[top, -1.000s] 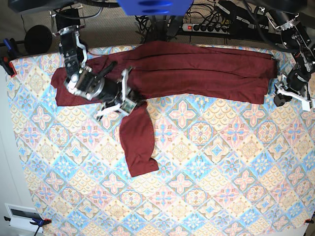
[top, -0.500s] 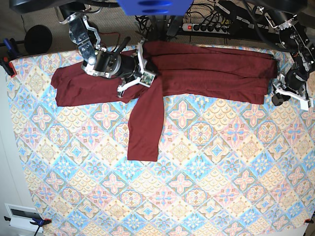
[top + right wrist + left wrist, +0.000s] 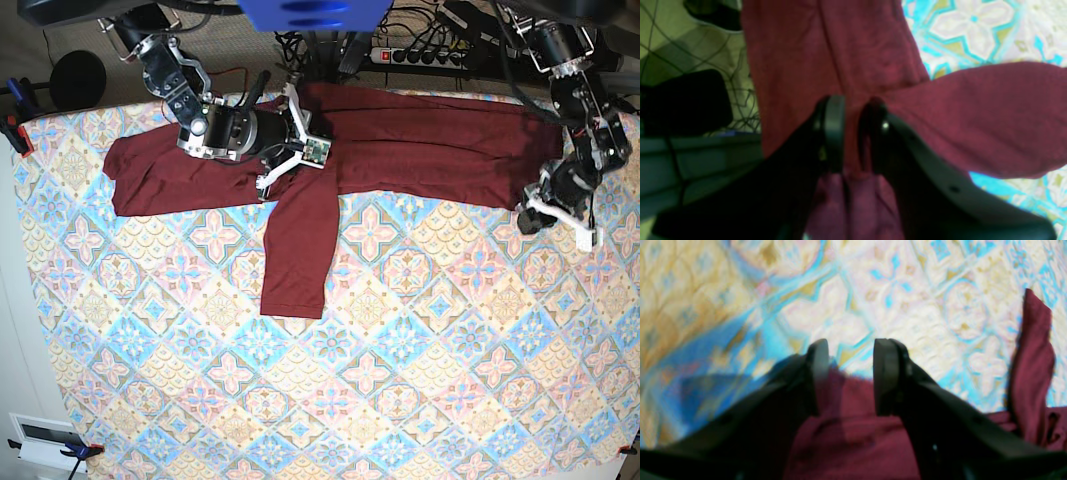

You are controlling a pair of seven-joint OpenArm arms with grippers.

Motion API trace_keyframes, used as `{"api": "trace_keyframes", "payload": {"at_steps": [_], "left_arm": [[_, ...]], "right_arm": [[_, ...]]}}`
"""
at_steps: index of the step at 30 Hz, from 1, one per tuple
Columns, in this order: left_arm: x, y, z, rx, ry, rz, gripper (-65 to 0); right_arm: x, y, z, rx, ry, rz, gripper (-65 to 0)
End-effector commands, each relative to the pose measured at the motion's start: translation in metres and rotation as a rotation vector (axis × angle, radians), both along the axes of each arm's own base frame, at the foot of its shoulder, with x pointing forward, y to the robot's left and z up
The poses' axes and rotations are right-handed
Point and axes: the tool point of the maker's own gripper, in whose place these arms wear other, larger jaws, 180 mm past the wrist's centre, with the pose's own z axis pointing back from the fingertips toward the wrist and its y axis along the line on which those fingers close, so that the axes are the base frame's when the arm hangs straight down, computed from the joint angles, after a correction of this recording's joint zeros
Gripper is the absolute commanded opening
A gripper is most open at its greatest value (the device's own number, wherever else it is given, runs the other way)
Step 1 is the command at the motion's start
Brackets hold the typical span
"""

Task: Layout the t-shirt on the table in an organized manner, then fold the t-shirt properly
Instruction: 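Grasp the sleeve end with the left gripper and fold it over the strip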

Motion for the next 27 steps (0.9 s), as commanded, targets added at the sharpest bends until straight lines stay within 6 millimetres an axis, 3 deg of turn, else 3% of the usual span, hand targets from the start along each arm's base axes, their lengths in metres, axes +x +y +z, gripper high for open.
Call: {"api": "trace_keyframes", "payload": {"at_steps": [1,5,9,11,19,27], "left_arm": [[0.017,-0.006,0.021,0.002,-0.072,-0.029,-42.5],[0.046,-0.046,0.034,-0.006,-0.113,-0.143,-42.3],[0.068,-0.098,0.042,-0.034,-0.141,-0.263,-42.2],[0.077,-0.129,0.037,-0.069,-0.128,-0.324,-42.2],[0.097,-0.213,0.007,-0.214,-0.022,-0.43,-42.2],[0.108,-0.274,-0.012,-0.216,0.012,-0.456,-42.2]], "right_arm": [[0.002,-0.005,0.005,0.002,-0.017,0.006,-52.1],[0.003,-0.012,0.005,-0.013,-0.026,0.01,-51.9],[0.027,-0.032,0.015,-0.016,-0.073,-0.073,-52.1],[0.043,-0.048,0.022,-0.022,-0.104,-0.137,-52.2],[0.077,-0.093,0.037,-0.046,-0.17,-0.288,-52.2],[0.078,-0.095,0.039,-0.046,-0.177,-0.296,-52.3]]}}
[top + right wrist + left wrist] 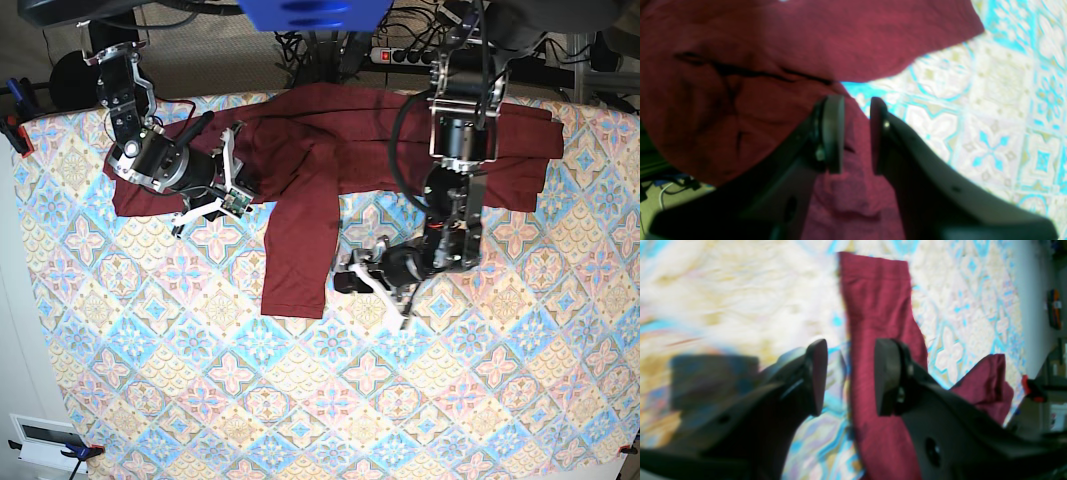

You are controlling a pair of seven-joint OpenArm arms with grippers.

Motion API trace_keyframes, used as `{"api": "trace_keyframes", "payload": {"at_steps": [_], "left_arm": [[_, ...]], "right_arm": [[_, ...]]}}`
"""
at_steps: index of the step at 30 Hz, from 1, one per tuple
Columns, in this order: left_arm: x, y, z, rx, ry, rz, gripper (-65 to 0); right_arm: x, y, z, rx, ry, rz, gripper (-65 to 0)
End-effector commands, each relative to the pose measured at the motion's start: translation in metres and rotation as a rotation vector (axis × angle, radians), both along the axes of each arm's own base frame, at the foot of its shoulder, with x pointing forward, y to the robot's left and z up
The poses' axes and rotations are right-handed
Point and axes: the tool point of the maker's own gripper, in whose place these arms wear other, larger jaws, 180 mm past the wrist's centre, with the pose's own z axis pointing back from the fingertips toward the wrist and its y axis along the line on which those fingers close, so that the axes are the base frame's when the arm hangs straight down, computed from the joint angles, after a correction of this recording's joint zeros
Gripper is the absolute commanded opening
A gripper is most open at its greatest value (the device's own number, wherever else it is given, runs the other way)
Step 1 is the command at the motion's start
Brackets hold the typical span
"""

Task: Layout the t-shirt on the table in an organized manner, then fold the t-shirt properly
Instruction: 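Grasp the sleeve end with the left gripper and fold it over the strip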

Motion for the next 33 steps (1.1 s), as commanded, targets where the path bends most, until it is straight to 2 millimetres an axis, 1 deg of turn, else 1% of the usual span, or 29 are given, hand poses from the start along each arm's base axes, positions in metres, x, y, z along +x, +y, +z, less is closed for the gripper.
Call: {"api": "trace_keyframes", "payload": {"at_steps": [1,3,5,7,9,11,14,15,17,20,21,22,23,24,26,27,30,33], "left_arm": [[0.014,-0.011,0.018,-0.008,-0.054,-0.017,-42.2],[0.009,-0.026,0.009,0.021,-0.034,-0.061,-42.2],[0.004,-0.032,0.002,0.057,-0.025,-0.092,-42.2],[0.002,-0.044,0.0,0.073,-0.046,-0.116,-42.2],[0.002,-0.047,-0.002,0.094,-0.059,-0.117,-42.1],[-0.003,-0.047,-0.014,0.112,-0.019,-0.108,-42.1],[-0.013,-0.056,-0.035,0.123,0.058,-0.104,-42.6],[-0.015,-0.057,-0.038,0.123,0.071,-0.105,-43.1],[-0.016,-0.058,-0.038,0.117,0.073,-0.105,-47.0],[-0.016,-0.057,-0.038,0.111,0.072,-0.1,-58.9],[-0.012,-0.057,-0.035,0.104,0.058,-0.088,-64.0],[-0.009,-0.057,-0.033,0.099,0.042,-0.079,-65.0],[-0.006,-0.058,-0.029,0.094,0.027,-0.074,-65.0],[0.0,-0.057,-0.019,0.087,-0.007,-0.067,-64.3],[0.008,-0.057,0.004,0.057,-0.07,-0.058,-65.0],[0.012,-0.051,0.013,0.053,-0.097,-0.052,-65.0],[0.013,-0.038,0.034,-0.001,-0.151,-0.016,-65.0],[0.009,-0.012,0.045,-0.048,-0.169,0.056,-65.0]], "right_arm": [[0.006,0.003,0.014,0.024,-0.045,0.007,-52.3],[0.007,0.003,0.016,0.025,-0.05,0.007,-52.3],[0.007,0.003,0.017,0.025,-0.052,0.006,-52.3],[0.007,0.003,0.017,0.025,-0.052,0.006,-52.3],[0.007,0.003,0.017,0.025,-0.052,0.006,-52.3],[0.007,0.003,0.017,0.025,-0.053,0.007,-52.3],[0.007,0.003,0.017,0.025,-0.053,0.007,-52.3],[0.007,0.003,0.017,0.025,-0.053,0.007,-52.3],[0.007,0.003,0.017,0.025,-0.053,0.007,-52.3],[0.008,0.002,0.018,0.026,-0.057,0.005,-52.3],[0.01,-0.001,0.019,0.024,-0.061,-0.005,-52.3],[0.012,-0.004,0.02,0.022,-0.066,-0.016,-52.3],[0.014,-0.009,0.022,0.022,-0.072,-0.03,-52.3],[0.016,-0.012,0.023,0.02,-0.076,-0.039,-52.3],[0.018,-0.016,0.024,0.018,-0.082,-0.052,-52.3],[0.019,-0.018,0.025,0.017,-0.084,-0.057,-52.3],[0.021,-0.022,0.027,0.015,-0.091,-0.071,-52.3],[0.025,-0.028,0.029,0.011,-0.099,-0.091,-52.3]]}}
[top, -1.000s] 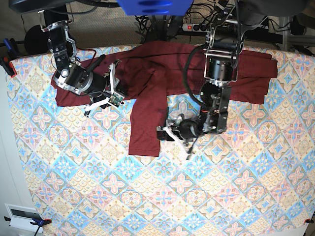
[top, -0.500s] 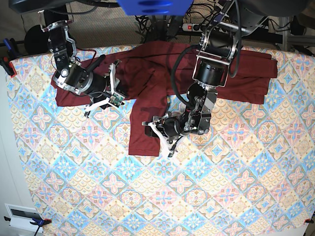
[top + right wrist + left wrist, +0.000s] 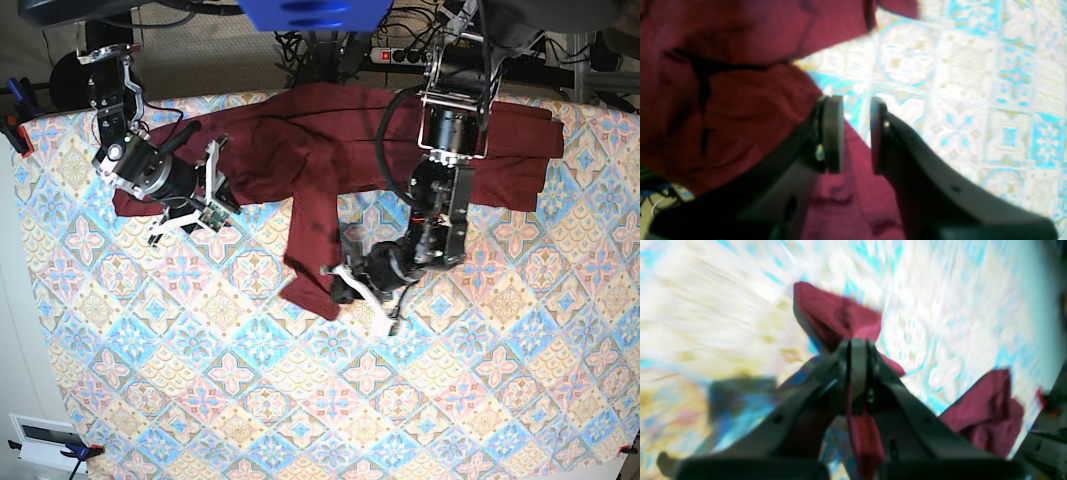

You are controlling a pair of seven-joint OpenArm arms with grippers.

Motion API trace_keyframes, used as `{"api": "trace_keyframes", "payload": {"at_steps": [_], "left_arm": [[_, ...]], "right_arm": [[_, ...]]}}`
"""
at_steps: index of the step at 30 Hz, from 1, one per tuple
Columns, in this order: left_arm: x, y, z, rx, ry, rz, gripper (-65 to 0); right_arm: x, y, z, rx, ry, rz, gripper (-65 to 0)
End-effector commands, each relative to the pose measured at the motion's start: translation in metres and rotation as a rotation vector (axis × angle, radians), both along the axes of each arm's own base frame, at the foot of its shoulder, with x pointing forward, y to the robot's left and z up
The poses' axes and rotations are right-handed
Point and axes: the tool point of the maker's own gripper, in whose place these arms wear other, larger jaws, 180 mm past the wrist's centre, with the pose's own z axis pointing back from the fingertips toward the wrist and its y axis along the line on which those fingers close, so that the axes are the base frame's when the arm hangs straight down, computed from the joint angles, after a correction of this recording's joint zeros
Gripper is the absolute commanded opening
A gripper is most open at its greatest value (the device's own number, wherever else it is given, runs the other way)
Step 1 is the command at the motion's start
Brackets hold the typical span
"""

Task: Layout the t-shirt on the table in an organized manner, then fold the t-shirt properly
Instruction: 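Grasp the sleeve end with the left gripper and fold it over the strip, then smooth the folded strip end with the left gripper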

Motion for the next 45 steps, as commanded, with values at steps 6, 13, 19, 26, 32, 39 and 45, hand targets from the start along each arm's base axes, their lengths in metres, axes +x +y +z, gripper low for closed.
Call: {"api": "trace_keyframes", "payload": {"at_steps": [6,13,19,26,32,39,45], "left_arm": [[-0.013,0.049,0.047,-0.091,-0.094,0.083,-65.0],[-0.065,0.105,0.08,-0.029,-0.189,0.13,-65.0],[-0.1,0.159,0.089,0.073,-0.213,0.222,-65.0],[-0.134,0.224,0.086,0.109,-0.156,0.324,-65.0],[-0.152,0.239,0.078,0.171,-0.098,0.287,-65.0],[-0.178,0.241,0.057,0.208,-0.005,0.265,-65.0],[-0.2,0.24,0.038,0.264,0.15,0.174,-65.0]], "right_arm": [[0.007,-0.002,0.014,0.016,-0.045,-0.002,-52.3],[0.007,0.0,0.012,0.018,-0.039,0.0,-52.3],[0.006,0.001,0.011,0.02,-0.035,0.002,-52.3],[0.005,0.001,0.01,0.017,-0.03,0.002,-52.3],[0.0,0.011,0.007,0.024,-0.02,0.031,-52.3],[-0.006,0.023,0.004,0.032,-0.006,0.068,-52.3],[-0.003,0.02,0.003,0.022,-0.007,0.062,-52.0]]}}
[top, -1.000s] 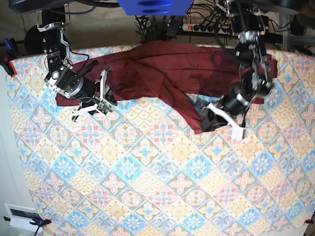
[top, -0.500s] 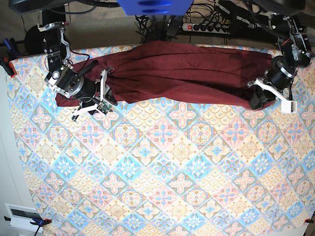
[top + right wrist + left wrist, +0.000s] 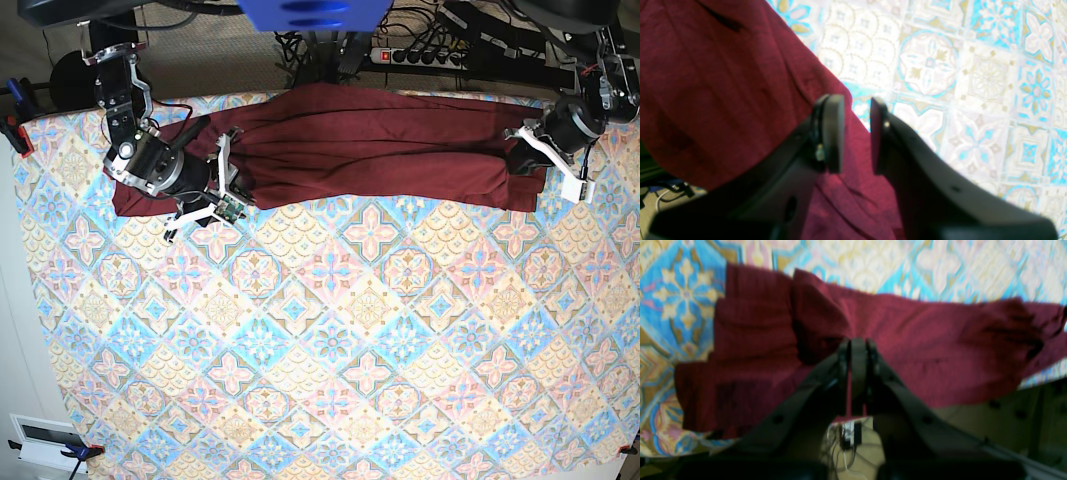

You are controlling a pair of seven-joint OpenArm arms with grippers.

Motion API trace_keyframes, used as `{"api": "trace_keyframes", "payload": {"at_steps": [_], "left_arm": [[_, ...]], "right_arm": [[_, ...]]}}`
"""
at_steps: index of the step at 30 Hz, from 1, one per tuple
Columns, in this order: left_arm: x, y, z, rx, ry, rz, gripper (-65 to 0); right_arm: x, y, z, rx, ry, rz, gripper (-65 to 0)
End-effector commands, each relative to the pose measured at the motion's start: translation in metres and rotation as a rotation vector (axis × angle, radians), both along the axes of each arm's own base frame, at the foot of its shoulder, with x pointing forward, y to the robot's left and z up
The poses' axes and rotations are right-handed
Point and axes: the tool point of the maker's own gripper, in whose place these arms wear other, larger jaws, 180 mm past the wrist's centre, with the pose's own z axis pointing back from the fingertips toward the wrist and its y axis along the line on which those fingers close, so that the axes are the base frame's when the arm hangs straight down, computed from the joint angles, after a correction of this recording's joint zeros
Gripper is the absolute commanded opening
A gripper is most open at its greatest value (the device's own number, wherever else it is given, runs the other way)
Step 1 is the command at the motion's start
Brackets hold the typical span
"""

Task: Layout the t-shirt on the table in an organized manner, then fold the t-shirt properly
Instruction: 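Smooth the folded strip end with the left gripper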

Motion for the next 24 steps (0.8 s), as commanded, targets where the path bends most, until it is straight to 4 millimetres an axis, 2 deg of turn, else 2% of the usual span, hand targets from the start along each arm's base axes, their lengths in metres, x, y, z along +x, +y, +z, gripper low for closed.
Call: {"api": "trace_keyframes", "payload": {"at_steps": [1,5,11,17,20,24], "left_arm": [[0.002,0.0,0.007,0.009,-0.02,-0.02,-65.0],[0.003,0.0,0.008,0.016,-0.004,-0.032,-65.0],[0.003,0.003,0.017,0.049,-0.006,-0.068,-65.0],[0.009,0.019,0.041,0.027,-0.078,-0.011,-65.0],[0.012,0.021,0.053,-0.013,-0.113,0.0,-65.0],[0.012,0.021,0.056,-0.024,-0.122,0.003,-65.0]], "right_arm": [[0.008,-0.001,0.011,0.014,-0.038,0.0,-52.0],[0.007,-0.001,0.011,0.012,-0.035,0.0,-51.9],[-0.001,-0.013,-0.017,-0.041,0.059,-0.025,-51.9],[-0.02,0.008,-0.036,-0.043,0.128,0.052,-51.9],[-0.031,0.014,-0.047,-0.053,0.167,0.079,-51.9],[-0.042,0.018,-0.06,-0.066,0.211,0.111,-52.0]]}}
